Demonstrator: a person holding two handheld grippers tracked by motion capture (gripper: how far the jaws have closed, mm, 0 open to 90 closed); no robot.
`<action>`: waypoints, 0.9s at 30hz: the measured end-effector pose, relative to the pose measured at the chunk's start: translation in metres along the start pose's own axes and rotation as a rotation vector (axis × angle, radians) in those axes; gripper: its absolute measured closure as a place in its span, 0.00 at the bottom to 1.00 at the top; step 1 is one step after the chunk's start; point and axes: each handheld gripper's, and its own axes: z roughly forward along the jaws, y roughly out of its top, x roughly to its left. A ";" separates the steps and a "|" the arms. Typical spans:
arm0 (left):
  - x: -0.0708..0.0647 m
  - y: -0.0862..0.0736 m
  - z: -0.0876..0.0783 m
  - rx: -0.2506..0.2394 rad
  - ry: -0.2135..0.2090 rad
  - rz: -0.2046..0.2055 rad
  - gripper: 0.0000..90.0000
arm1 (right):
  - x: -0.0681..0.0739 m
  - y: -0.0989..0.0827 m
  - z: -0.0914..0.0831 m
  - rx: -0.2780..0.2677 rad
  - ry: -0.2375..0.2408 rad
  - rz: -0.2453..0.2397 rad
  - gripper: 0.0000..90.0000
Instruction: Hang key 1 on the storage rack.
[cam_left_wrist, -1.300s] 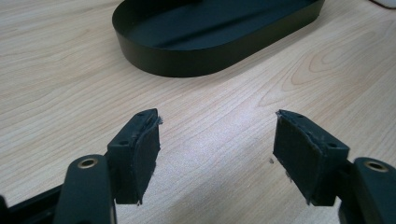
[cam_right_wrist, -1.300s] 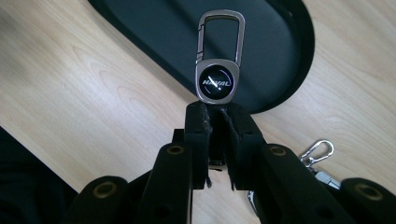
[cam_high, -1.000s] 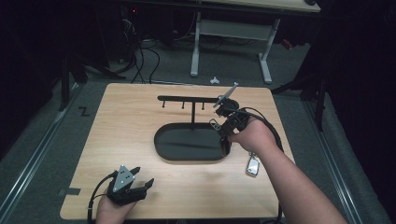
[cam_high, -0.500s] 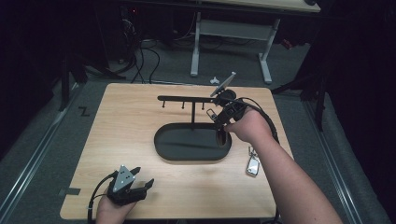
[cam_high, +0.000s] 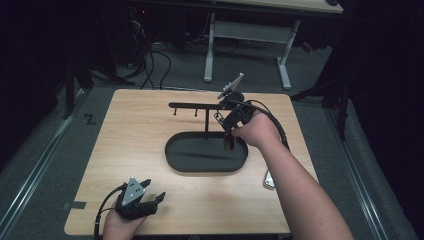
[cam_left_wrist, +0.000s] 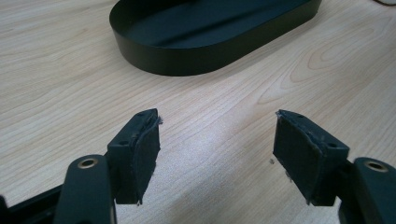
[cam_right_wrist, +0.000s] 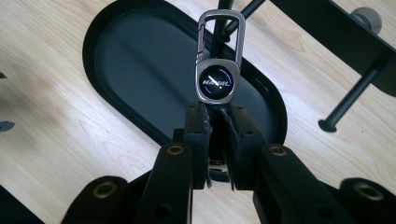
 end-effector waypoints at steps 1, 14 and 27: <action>0.000 0.000 0.000 0.000 0.000 0.000 0.35 | -0.001 0.001 0.000 -0.001 -0.002 -0.011 0.89; 0.001 0.000 0.000 0.006 -0.008 -0.001 0.35 | -0.004 0.004 0.012 0.003 -0.020 0.008 0.89; 0.000 0.000 0.001 0.004 -0.011 0.000 0.35 | -0.008 0.008 0.026 0.005 -0.016 0.038 0.89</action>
